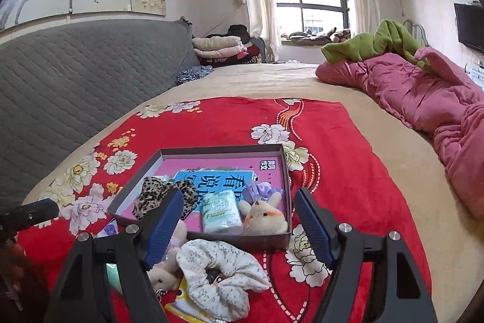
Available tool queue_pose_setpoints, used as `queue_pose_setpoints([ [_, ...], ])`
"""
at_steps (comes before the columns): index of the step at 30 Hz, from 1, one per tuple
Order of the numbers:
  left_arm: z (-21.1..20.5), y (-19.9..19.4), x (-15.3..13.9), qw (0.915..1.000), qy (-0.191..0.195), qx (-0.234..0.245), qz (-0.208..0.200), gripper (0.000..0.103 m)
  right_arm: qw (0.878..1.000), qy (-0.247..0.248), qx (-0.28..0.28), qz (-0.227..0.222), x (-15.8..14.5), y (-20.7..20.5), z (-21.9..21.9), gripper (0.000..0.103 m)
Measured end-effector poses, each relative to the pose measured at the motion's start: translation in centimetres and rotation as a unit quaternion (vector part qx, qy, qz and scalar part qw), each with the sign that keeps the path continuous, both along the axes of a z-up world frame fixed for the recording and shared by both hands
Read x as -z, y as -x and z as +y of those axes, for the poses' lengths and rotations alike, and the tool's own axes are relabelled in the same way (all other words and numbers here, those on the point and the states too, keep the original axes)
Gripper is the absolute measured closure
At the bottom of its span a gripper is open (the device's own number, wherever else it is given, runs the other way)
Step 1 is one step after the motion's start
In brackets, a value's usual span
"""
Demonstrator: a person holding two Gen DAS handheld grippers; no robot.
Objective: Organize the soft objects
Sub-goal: 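Withdraw both open tools from the box back toward the pile, then grasp the bagged green egg sponge with the left tool while the right tool grasps the pink sponge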
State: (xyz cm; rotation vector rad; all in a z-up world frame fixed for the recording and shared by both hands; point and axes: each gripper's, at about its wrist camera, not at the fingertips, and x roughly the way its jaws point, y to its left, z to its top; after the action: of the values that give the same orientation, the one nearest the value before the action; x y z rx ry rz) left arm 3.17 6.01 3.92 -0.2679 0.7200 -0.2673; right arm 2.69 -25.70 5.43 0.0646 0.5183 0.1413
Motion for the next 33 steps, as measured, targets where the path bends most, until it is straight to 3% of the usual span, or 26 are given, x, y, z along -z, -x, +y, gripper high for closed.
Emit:
queue_pose_setpoints([
  [16,0.8,3.2,-0.7,0.9999,-0.004,-0.015,0.005,0.025,1.000,-0.012,-0.010,0.004,-1.0,2.6,1.0,0.028],
  [33,-0.3,5.2,0.8,0.9985,-0.006,0.001,0.054,0.025,0.999,0.005,-0.009,0.053,0.0,5.6,1.6,0.028],
])
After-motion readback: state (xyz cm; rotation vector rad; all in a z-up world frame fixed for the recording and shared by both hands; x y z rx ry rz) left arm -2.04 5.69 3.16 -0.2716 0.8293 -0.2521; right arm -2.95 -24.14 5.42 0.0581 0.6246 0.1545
